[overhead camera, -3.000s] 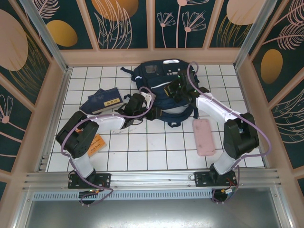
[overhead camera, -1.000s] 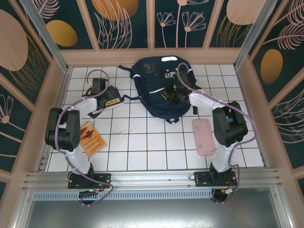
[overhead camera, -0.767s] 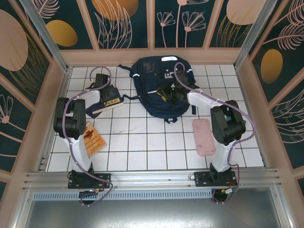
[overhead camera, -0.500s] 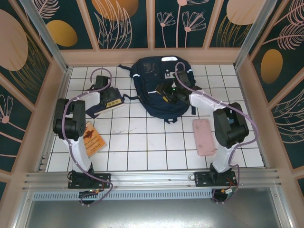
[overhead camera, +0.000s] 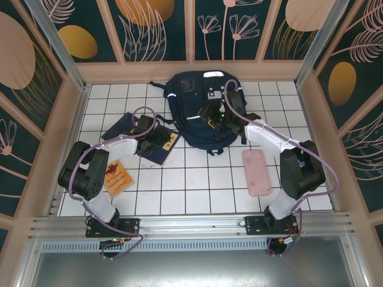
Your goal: Pack the student bag
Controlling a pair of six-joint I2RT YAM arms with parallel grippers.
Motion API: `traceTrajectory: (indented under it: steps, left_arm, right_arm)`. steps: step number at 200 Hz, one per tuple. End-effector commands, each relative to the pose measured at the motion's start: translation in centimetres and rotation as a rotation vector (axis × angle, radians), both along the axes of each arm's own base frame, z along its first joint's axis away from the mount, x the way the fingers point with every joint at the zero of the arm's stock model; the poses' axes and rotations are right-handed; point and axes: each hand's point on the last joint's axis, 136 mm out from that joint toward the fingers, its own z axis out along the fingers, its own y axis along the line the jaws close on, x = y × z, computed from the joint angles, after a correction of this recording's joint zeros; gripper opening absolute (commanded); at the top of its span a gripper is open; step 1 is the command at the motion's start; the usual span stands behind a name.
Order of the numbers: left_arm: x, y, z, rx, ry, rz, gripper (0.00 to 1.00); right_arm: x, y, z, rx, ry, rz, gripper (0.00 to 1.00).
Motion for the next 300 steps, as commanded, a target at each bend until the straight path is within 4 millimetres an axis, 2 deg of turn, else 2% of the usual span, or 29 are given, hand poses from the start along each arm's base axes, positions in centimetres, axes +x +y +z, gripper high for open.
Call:
traceTrajectory:
  steps: [1, 8, 36, 50, 85, 110, 113, 144, 184, 213, 217, 245, 300]
  left_arm:
    - [-0.4, 1.3, 2.2, 0.062, 0.013, -0.021, 0.82]
    - [-0.2, 2.2, 2.3, 0.084, 0.015, -0.016, 0.82]
    - [1.1, 5.5, 2.5, 0.115, -0.005, 0.047, 0.82]
    - [1.4, 6.6, 2.0, 0.130, -0.002, 0.057, 0.82]
    - [1.4, 6.8, 0.3, 0.146, 0.036, 0.028, 0.76]
    - [1.1, 7.0, -0.6, 0.168, 0.057, 0.010, 0.76]
    - [0.8, 7.1, -1.5, 0.175, 0.082, 0.007, 0.76]
    - [0.1, 7.6, -2.8, 0.192, 0.111, 0.002, 0.77]
    - [-0.8, 6.2, -3.7, 0.126, 0.133, -0.055, 0.75]
    - [-2.5, 4.4, -3.6, 0.007, 0.132, -0.115, 0.68]
    - [-2.5, 4.2, -2.6, -0.008, 0.106, -0.117, 0.67]
    - [-4.4, 3.0, -2.1, -0.104, 0.101, -0.140, 0.63]
    - [-7.3, -1.5, -1.4, -0.268, 0.096, -0.261, 0.60]
  right_arm:
    - [-1.2, 1.1, 0.1, -0.064, -0.062, 0.062, 0.61]
    - [-1.3, 1.4, -0.2, -0.084, -0.068, 0.074, 0.61]
    - [-3.2, 4.7, -1.7, -0.154, -0.085, 0.178, 0.61]
    - [-4.0, 6.4, -2.6, -0.185, -0.074, 0.230, 0.61]
    - [-5.3, 10.4, -5.8, -0.285, -0.038, 0.317, 0.57]
    - [-5.5, 12.1, -8.0, -0.305, 0.002, 0.349, 0.52]
    - [-5.5, 12.2, -8.2, -0.307, 0.005, 0.354, 0.52]
    - [-5.4, 13.9, -9.9, -0.310, 0.038, 0.398, 0.50]
    - [-4.9, 14.5, -11.9, -0.349, 0.067, 0.408, 0.49]
    - [-4.5, 13.4, -13.0, -0.418, 0.080, 0.377, 0.49]
    - [-4.5, 13.2, -13.2, -0.429, 0.083, 0.374, 0.49]
    - [-4.6, 12.3, -14.2, -0.478, 0.102, 0.364, 0.49]
    - [-5.1, 12.5, -14.3, -0.473, 0.098, 0.409, 0.47]
